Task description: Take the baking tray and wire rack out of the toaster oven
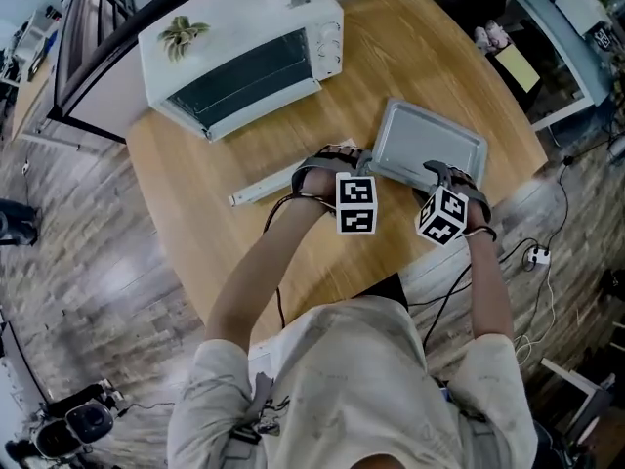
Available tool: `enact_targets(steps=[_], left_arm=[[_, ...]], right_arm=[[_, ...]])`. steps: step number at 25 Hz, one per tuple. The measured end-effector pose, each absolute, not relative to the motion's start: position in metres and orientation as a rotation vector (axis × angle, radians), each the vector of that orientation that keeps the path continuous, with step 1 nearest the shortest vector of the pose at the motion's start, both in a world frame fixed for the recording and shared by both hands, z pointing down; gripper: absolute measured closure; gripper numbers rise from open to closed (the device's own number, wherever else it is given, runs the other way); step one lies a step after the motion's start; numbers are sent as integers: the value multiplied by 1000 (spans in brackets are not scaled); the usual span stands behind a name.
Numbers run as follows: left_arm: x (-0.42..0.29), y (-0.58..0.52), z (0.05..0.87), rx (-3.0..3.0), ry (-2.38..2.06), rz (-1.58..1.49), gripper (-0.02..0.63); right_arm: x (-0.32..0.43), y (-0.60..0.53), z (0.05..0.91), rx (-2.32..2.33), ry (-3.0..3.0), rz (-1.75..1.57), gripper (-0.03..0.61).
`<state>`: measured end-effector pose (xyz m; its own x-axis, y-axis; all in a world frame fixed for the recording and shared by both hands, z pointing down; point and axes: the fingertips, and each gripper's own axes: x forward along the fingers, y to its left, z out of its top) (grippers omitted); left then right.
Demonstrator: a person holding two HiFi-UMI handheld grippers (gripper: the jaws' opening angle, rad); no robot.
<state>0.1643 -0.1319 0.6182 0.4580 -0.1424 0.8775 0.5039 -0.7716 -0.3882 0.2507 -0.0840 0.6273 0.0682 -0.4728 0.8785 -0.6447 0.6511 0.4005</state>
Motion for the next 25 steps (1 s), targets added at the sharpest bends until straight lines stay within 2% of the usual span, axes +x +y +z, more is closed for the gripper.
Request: enact_targets(steps=[8, 13, 18, 25], left_arm=[[39, -221, 549, -1959, 471, -1296, 364], [-49, -257, 511, -1786, 886, -1254, 367], [-93, -266, 517, -1755, 979, -1309, 367], [-105, -282, 535, -1761, 1025, -1345, 367]], right_arm=[[153, -178, 553, 1111, -1704, -343, 315], [100, -220, 506, 1241, -1674, -693, 349], [75, -241, 507, 1207, -1679, -744, 353], [71, -262, 529, 1129, -1655, -744, 353]])
